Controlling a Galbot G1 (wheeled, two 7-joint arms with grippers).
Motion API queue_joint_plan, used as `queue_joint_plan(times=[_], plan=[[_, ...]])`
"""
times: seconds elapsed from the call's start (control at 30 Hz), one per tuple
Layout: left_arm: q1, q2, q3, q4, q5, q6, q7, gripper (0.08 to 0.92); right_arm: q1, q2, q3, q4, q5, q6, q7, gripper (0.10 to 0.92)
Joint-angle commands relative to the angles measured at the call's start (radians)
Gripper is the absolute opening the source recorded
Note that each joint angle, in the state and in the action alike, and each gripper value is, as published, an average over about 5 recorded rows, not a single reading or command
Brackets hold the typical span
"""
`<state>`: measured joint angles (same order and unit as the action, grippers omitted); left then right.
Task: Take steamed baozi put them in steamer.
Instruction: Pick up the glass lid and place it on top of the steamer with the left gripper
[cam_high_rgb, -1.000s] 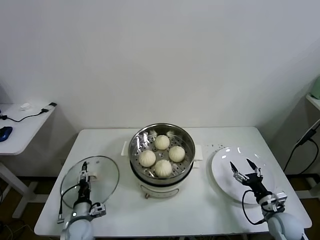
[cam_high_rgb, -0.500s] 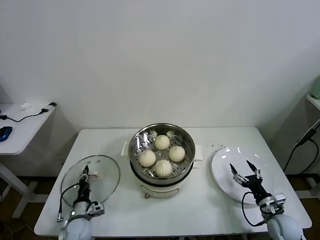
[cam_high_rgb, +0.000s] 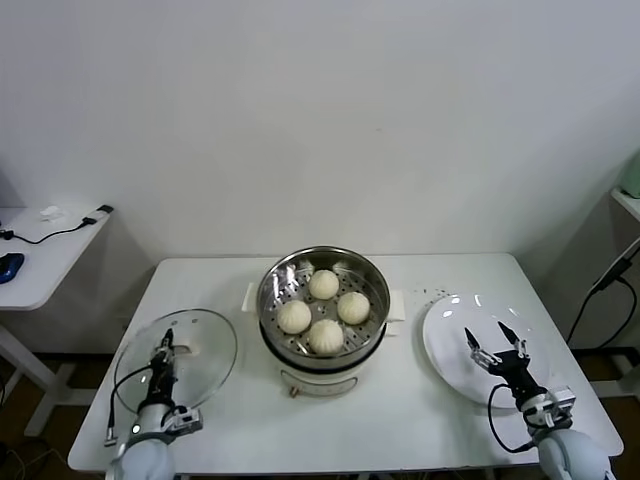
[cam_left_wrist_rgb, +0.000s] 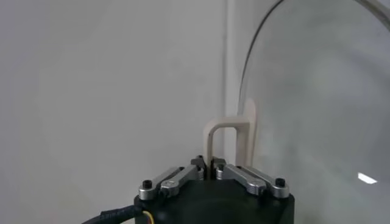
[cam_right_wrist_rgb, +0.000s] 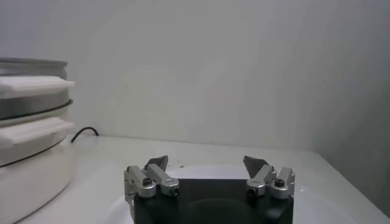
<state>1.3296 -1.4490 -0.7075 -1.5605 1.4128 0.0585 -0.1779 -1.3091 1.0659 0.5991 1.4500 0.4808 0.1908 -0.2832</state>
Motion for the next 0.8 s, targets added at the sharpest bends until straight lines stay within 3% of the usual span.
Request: queue_joint_plan(times=[0.03,0.27,0.43,0.6,0.8], plan=[[0.183,0.095,0.008,-0.377,-0.111,0.154,0.044,0.146,0.019,0.000,-0.002,-0.017,-0.003,0.001,0.002,0.823],[0.260,0.222,0.017,-0.565,-0.166,0.304,0.087,0.146,0.061,-0.006,-0.021,-0.044,-0.015,0.001,0.011,0.823],[0.249,0.312,0.090,-0.661,-0.165,0.449,0.144,0.146,0.090,-0.016,-0.040,-0.061,-0.025,-0.002,0.020,0.823],[0.149,0.404,0.237,-0.665,-0.102,0.589,0.250,0.146,0.121,-0.023,-0.059,-0.081,-0.034,-0.005,0.027,0.823],[-0.099,0.424,0.517,-0.662,0.085,0.706,0.505,0.146,0.154,-0.014,-0.075,-0.105,-0.052,-0.005,0.031,0.823]])
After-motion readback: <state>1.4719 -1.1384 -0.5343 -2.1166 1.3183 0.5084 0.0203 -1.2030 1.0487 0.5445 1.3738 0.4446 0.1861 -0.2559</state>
